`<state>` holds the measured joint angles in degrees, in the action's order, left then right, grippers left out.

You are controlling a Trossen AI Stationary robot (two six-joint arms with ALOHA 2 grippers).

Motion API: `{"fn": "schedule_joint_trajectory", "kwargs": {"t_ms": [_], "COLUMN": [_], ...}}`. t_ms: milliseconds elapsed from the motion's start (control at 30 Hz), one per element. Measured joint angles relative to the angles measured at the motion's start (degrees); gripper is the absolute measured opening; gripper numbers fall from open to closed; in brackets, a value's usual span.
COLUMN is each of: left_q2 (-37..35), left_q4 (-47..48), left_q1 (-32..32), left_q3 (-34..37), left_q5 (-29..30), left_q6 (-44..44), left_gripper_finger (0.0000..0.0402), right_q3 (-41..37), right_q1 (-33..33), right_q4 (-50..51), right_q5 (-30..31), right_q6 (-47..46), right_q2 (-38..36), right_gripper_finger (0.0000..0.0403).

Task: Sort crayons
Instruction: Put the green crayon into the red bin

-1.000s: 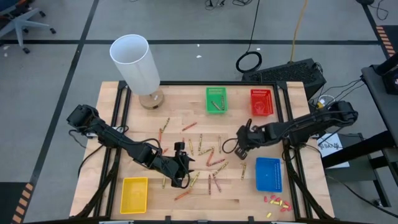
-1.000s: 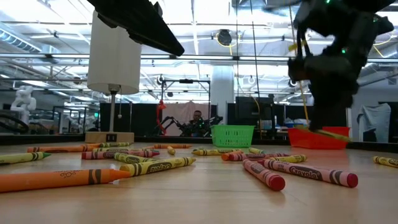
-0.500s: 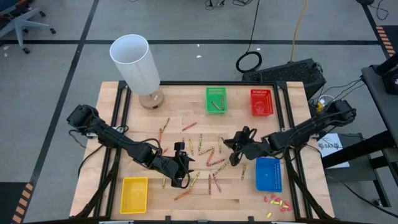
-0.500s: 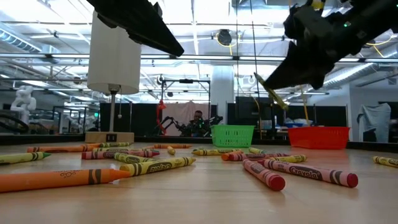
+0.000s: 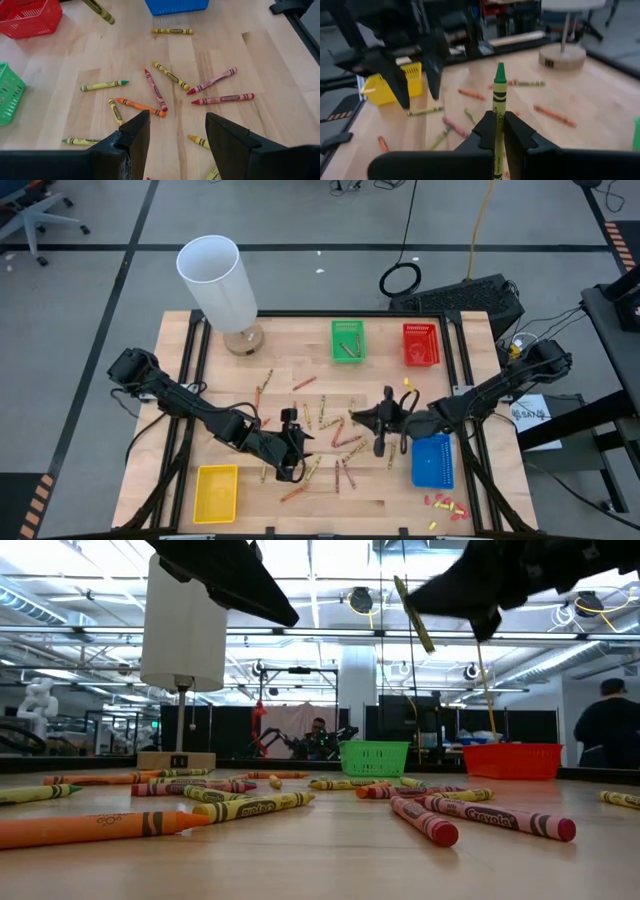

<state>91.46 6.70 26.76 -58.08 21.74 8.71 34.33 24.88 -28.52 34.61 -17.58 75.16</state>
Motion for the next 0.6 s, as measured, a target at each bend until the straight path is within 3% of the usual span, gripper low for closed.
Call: {"fn": "schedule_joint_trajectory", "kwargs": {"t_ms": [333, 600], "left_q2": [0.00, 0.00], "left_q4": [-0.75, -0.72], "left_q1": [0.00, -0.04], "left_q3": [0.00, 0.00], "left_q5": [0.02, 0.02], "left_q6": [-0.04, -1.23], "left_gripper_finger": [0.0190, 0.0190], "right_q3": [0.00, 0.00], "right_q1": [0.00, -0.02], "right_q4": [-10.63, -11.90], "right_q5": [-0.21, -0.35], "right_q6": [16.19, 28.95], "right_q2": [0.00, 0.00], "right_gripper_finger": [0.0002, 0.0002]}}
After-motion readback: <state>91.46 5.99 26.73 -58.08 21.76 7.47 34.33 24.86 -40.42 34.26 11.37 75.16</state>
